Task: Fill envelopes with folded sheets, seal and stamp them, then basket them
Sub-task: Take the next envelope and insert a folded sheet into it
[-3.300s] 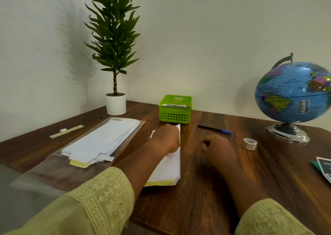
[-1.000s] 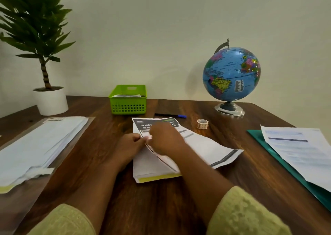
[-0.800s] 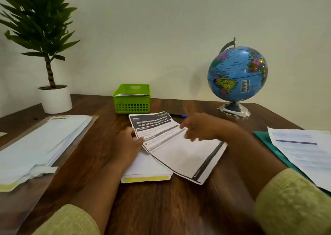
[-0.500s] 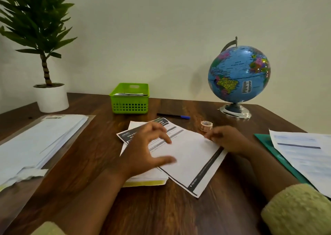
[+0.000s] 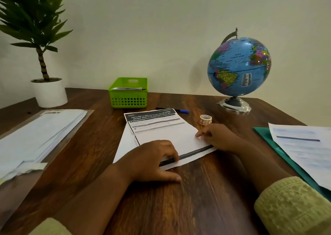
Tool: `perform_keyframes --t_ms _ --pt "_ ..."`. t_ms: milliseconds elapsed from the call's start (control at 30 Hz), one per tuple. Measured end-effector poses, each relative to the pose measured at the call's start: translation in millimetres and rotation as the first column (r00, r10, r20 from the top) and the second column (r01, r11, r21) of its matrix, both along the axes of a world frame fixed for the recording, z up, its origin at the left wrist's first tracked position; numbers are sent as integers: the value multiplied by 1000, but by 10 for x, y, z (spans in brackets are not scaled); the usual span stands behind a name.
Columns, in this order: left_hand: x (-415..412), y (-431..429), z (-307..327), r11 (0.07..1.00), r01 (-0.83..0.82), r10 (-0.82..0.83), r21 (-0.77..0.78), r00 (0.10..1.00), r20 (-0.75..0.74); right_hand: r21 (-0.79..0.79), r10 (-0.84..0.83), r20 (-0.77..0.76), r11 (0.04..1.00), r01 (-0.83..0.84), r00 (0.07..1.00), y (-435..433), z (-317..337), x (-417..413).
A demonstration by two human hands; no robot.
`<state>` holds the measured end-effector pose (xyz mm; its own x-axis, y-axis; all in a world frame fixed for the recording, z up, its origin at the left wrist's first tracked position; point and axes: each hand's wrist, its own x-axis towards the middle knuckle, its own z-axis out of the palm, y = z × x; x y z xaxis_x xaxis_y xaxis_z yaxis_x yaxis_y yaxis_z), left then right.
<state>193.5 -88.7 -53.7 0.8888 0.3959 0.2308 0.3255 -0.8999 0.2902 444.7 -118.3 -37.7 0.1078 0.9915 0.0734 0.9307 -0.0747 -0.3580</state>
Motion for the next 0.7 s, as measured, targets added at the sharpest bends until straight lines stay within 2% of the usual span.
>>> perform_keyframes --t_ms 100,233,367,467,533,633,700 --pt "-52 63 5 996 -75 70 56 993 93 30 17 -65 999 -16 998 -23 0 19" --pt "-80 123 8 964 -257 231 75 940 250 9 92 -230 996 -93 969 -78 6 89" --pt "-65 113 43 922 -384 318 36 810 492 -11 141 -355 988 -155 924 -141 16 159" --pt "-68 111 86 893 -450 357 1 708 610 151 117 -498 987 -47 859 -102 -27 177" --pt "-98 151 89 865 -501 385 37 709 591 225 63 -478 973 53 876 -53 -47 170" --pt "-146 213 53 815 -542 414 207 793 447 227 -33 -290 968 102 957 -9 -80 127" --pt "-169 249 4 819 -530 453 218 832 321 206 -67 -145 974 97 987 9 -110 98"
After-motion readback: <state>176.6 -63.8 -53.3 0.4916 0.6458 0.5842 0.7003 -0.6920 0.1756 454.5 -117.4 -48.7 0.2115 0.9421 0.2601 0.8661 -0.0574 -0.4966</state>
